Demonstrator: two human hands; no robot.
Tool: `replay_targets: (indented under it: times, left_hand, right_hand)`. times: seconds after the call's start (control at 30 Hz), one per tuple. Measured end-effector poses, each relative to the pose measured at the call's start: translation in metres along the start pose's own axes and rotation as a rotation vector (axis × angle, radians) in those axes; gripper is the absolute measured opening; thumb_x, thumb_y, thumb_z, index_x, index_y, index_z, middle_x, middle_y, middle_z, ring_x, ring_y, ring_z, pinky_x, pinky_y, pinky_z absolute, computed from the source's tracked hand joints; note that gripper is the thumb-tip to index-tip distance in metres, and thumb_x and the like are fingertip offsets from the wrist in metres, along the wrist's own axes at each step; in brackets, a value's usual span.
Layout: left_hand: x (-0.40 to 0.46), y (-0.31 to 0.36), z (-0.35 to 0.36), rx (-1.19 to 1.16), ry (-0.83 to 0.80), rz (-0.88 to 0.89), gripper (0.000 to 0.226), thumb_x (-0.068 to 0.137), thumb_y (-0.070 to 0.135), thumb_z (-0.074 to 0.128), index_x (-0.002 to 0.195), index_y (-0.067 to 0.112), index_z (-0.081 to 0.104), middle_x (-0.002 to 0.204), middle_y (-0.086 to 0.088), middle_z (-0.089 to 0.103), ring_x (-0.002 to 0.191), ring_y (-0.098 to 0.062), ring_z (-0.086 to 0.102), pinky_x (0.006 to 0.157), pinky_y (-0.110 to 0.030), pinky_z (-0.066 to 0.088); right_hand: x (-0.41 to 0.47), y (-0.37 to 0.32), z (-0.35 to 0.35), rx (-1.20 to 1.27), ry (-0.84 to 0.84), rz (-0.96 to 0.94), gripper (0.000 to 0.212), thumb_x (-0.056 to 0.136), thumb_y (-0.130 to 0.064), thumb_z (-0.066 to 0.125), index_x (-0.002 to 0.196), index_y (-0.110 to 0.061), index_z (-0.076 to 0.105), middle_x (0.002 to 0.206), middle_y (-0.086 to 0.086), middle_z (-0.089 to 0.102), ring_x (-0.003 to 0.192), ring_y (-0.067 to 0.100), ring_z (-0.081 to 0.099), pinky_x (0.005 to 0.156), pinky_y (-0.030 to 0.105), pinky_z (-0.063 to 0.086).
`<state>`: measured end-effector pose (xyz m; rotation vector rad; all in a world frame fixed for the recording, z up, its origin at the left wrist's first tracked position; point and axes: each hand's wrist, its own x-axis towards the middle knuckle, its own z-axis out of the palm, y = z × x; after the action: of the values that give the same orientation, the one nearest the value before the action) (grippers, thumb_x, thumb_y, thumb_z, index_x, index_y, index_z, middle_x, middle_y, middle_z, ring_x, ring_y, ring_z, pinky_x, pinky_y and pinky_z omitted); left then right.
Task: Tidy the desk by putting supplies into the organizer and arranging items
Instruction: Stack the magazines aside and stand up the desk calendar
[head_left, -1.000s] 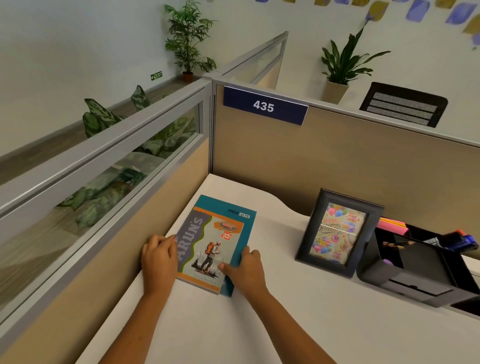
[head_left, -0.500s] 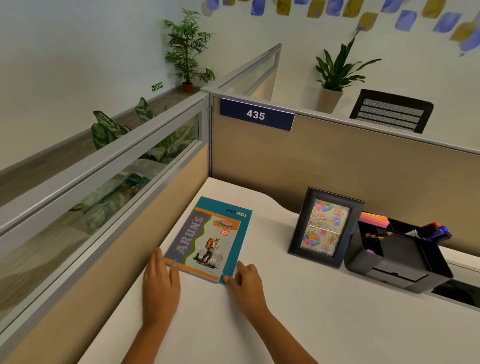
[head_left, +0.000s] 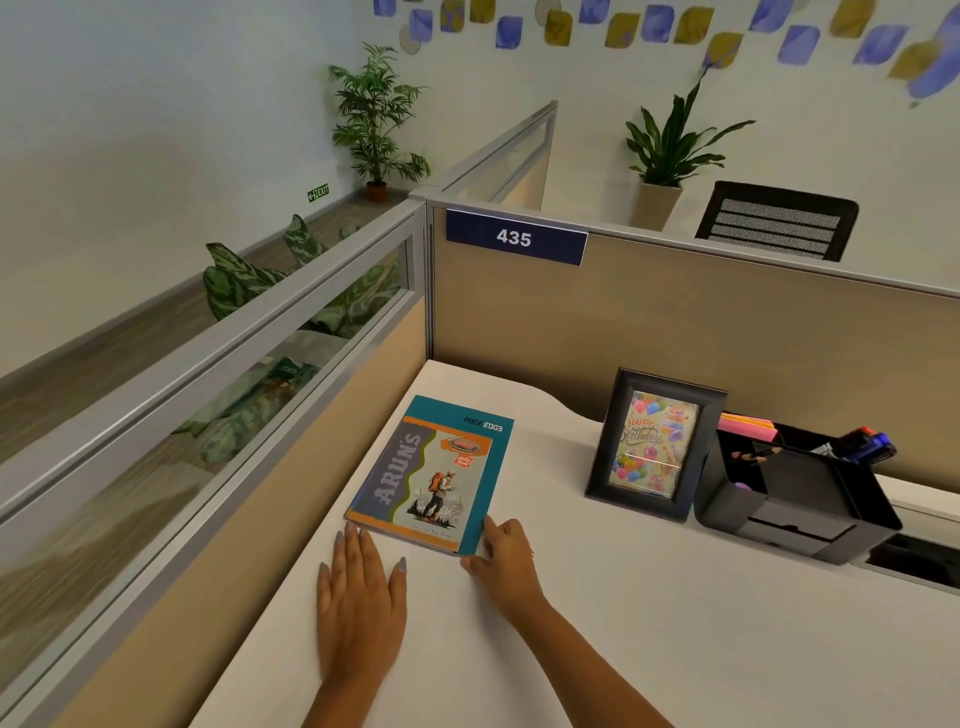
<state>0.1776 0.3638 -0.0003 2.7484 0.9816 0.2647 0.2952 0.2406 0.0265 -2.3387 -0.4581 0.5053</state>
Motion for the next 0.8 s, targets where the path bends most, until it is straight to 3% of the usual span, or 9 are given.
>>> replay_targets:
  times: [0.17, 0.3, 0.43, 0.5, 0.57, 0.67, 0.8]
  left_hand:
    - [0.002, 0.000, -0.001, -0.013, -0.025, -0.007, 0.080, 0.094, 0.053, 0.007, 0.129, -0.006, 0.049, 0.131, -0.023, 0.053, 0.121, -0.038, 0.052, 0.098, -0.051, 0.036]
    - [0.002, -0.002, -0.002, -0.132, -0.057, -0.010, 0.073, 0.095, 0.049, 0.014, 0.131, -0.004, 0.048, 0.134, -0.021, 0.051, 0.126, -0.035, 0.048, 0.102, -0.048, 0.032]
    - [-0.004, -0.006, -0.005, -0.374, 0.093, -0.032, 0.037, 0.094, 0.019, 0.048, 0.125, 0.000, 0.056, 0.131, -0.017, 0.055, 0.126, -0.033, 0.049, 0.109, -0.048, 0.030]
    - [-0.009, -0.007, -0.007, -0.423, 0.130, -0.016, 0.029, 0.090, 0.007, 0.054, 0.118, 0.001, 0.062, 0.128, -0.016, 0.058, 0.123, -0.034, 0.051, 0.108, -0.050, 0.033]
    - [-0.014, -0.006, -0.007, -0.419, 0.122, 0.013, 0.028, 0.089, 0.004, 0.056, 0.116, 0.001, 0.064, 0.128, -0.015, 0.058, 0.123, -0.033, 0.051, 0.108, -0.048, 0.031]
    - [-0.028, -0.005, -0.002, -0.374, 0.070, 0.059, 0.034, 0.088, 0.006, 0.057, 0.121, 0.004, 0.061, 0.134, -0.012, 0.054, 0.129, -0.030, 0.045, 0.109, -0.048, 0.027]
    - [-0.058, 0.008, 0.005, -0.284, 0.019, 0.091, 0.039, 0.087, 0.009, 0.058, 0.127, 0.007, 0.057, 0.139, -0.011, 0.049, 0.133, -0.032, 0.039, 0.108, -0.052, 0.026]
  right_hand:
    - [-0.004, 0.002, 0.000, 0.037, 0.012, 0.016, 0.043, 0.087, -0.025, 0.061, 0.125, -0.020, 0.042, 0.120, 0.002, 0.044, 0.105, 0.014, 0.044, 0.090, 0.026, 0.048]
    - [-0.023, 0.016, -0.002, 0.041, 0.004, -0.028, 0.058, 0.091, -0.027, 0.055, 0.141, -0.019, 0.026, 0.132, 0.000, 0.036, 0.119, 0.013, 0.038, 0.102, 0.028, 0.039]
    - [-0.050, 0.047, -0.016, -0.126, 0.042, -0.173, 0.053, 0.095, -0.036, 0.044, 0.143, -0.021, 0.027, 0.142, -0.001, 0.029, 0.128, 0.016, 0.029, 0.108, 0.022, 0.024]
    - [-0.065, 0.067, -0.026, -0.199, 0.092, -0.218, 0.051, 0.095, -0.040, 0.042, 0.141, -0.019, 0.033, 0.142, -0.002, 0.031, 0.128, 0.015, 0.029, 0.107, 0.019, 0.021]
    - [-0.083, 0.087, -0.037, -0.276, 0.139, -0.225, 0.051, 0.095, -0.048, 0.032, 0.136, -0.019, 0.042, 0.141, -0.001, 0.037, 0.128, 0.017, 0.035, 0.106, 0.023, 0.026]
    - [-0.108, 0.121, -0.053, -0.386, 0.214, -0.251, 0.050, 0.096, -0.050, 0.018, 0.118, -0.023, 0.054, 0.127, -0.002, 0.056, 0.113, 0.017, 0.056, 0.087, 0.028, 0.050]
    - [-0.148, 0.153, -0.072, -0.456, 0.214, -0.207, 0.048, 0.098, -0.045, 0.017, 0.116, -0.027, 0.057, 0.128, -0.006, 0.058, 0.115, 0.014, 0.056, 0.088, 0.026, 0.049]
